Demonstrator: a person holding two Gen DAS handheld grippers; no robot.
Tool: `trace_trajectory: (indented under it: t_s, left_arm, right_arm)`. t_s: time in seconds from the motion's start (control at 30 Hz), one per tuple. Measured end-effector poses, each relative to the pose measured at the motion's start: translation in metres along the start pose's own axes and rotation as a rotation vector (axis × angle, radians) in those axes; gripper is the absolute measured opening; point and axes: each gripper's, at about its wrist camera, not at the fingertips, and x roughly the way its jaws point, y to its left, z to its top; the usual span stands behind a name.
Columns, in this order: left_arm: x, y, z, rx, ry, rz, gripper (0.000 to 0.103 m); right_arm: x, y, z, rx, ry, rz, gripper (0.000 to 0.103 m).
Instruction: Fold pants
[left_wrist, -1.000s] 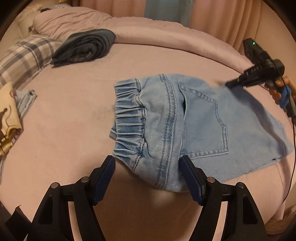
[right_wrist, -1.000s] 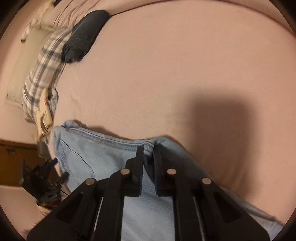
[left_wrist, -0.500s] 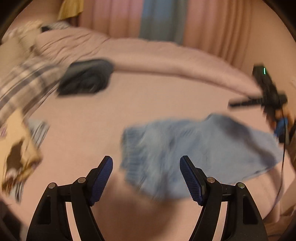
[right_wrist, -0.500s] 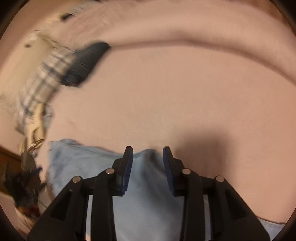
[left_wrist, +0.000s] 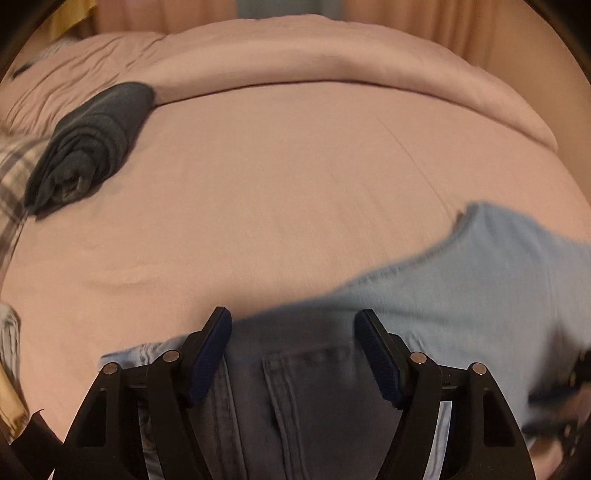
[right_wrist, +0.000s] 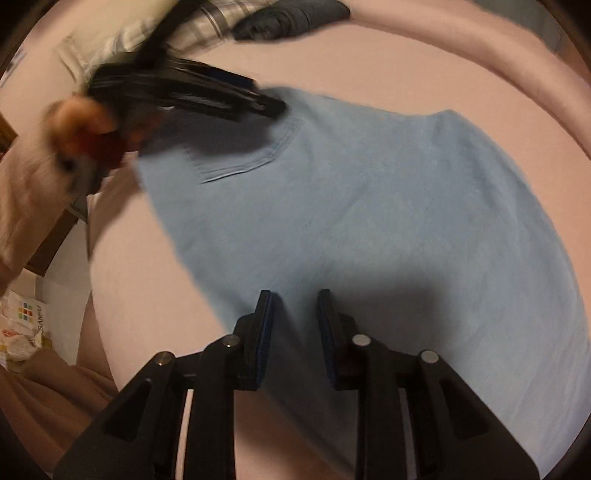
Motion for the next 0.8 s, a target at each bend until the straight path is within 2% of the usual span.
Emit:
trace_trajectory:
  t_s: [0.1,0.17,0.23,0.27,0.37,0.4,0.47,0.57,0.63,0.7,0.8]
  left_arm:
    - [-0.012,-0.005,-0.001,-0.008,-0.006,0.017,0.072]
    - [-0.031,-0.012,-0.009,0.032,-0.031,0.042,0.072]
    - [-0.061,-0.021,-0.023,0.085,-0.088,0.048,0.072]
    - [-0.074,-0.027,-0.032,0.100,-0.112,0.019,0.072]
    - [-0.090,-0.046,-0.054,0.129,-0.127,-0.078,0.072]
    - [-0.088,-0.052,-0.054,0.139,-0.119,-0.079,0.072]
    - [-0.079,-0.068,-0.067,0.179,-0.090,-0.046,0.072]
    - [-0.056,-0.073,-0.087,0.135,0.004,-0.032,0.072]
    - [-0.058,-0.071,-0.102,0.096,-0.041,-0.022,0.072]
    - [-0.067,-0.070,-0.113,0.085,-0.057,-0.022,0.072]
    - [-0.082,-0.067,-0.120,0.074,-0.057,-0.045,0.072]
  right_arm:
    - [-0.015,-0.017,-0.010,0.103,-0.018,0.072,0.025]
    - [-0.032,-0.028,-0.018,0.161,-0.039,0.101,0.026]
    - [-0.068,-0.045,-0.032,0.219,-0.145,0.115,0.025]
    - [-0.078,-0.050,-0.037,0.241,-0.177,0.097,0.025]
    - [-0.110,-0.079,-0.060,0.325,-0.254,-0.046,0.026]
    - [-0.113,-0.087,-0.066,0.355,-0.264,-0.074,0.026]
    - [-0.113,-0.101,-0.076,0.400,-0.261,-0.108,0.026]
    - [-0.095,-0.092,-0.079,0.370,-0.205,-0.170,0.025]
    - [-0.075,-0.080,-0.079,0.327,-0.112,-0.212,0.026]
    - [-0.071,-0.064,-0.081,0.272,-0.108,-0.256,0.027]
    - [-0.081,-0.071,-0.090,0.341,-0.084,-0.137,0.026]
